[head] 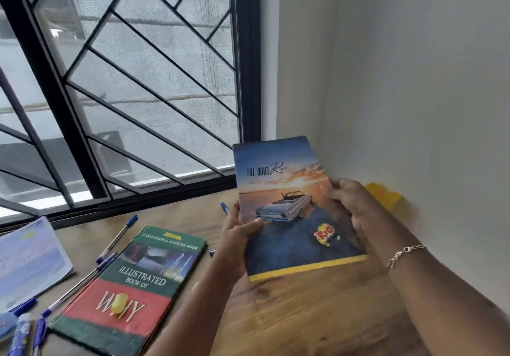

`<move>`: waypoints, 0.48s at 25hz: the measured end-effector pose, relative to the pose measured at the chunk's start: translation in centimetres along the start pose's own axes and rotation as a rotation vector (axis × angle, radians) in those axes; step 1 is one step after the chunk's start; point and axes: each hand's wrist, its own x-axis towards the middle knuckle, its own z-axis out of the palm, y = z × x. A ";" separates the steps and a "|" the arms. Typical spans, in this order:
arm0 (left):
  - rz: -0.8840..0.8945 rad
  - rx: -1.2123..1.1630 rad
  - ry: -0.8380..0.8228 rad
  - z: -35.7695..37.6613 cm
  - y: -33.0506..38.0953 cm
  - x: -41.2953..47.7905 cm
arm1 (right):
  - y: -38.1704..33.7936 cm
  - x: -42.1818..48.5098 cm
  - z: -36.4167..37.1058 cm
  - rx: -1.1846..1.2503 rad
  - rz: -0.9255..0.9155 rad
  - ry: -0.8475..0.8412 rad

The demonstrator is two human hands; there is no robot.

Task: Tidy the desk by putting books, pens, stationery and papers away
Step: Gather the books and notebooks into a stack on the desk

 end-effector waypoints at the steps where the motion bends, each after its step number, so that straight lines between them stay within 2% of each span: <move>1: 0.021 0.004 0.012 -0.5 0.7 0.5 | -0.1 0.7 0.5 0.018 0.024 -0.003; 6: 0.099 0.000 0.127 -3.2 2.7 3.6 | 1.5 6.1 1.5 0.028 0.237 0.107; 9: 0.120 -0.027 0.154 -4.2 3.1 4.4 | 4.1 8.6 1.7 -0.156 0.287 0.152; 12: 0.132 0.005 0.193 -5.1 3.4 5.4 | 6.1 10.2 2.4 -0.402 0.222 0.191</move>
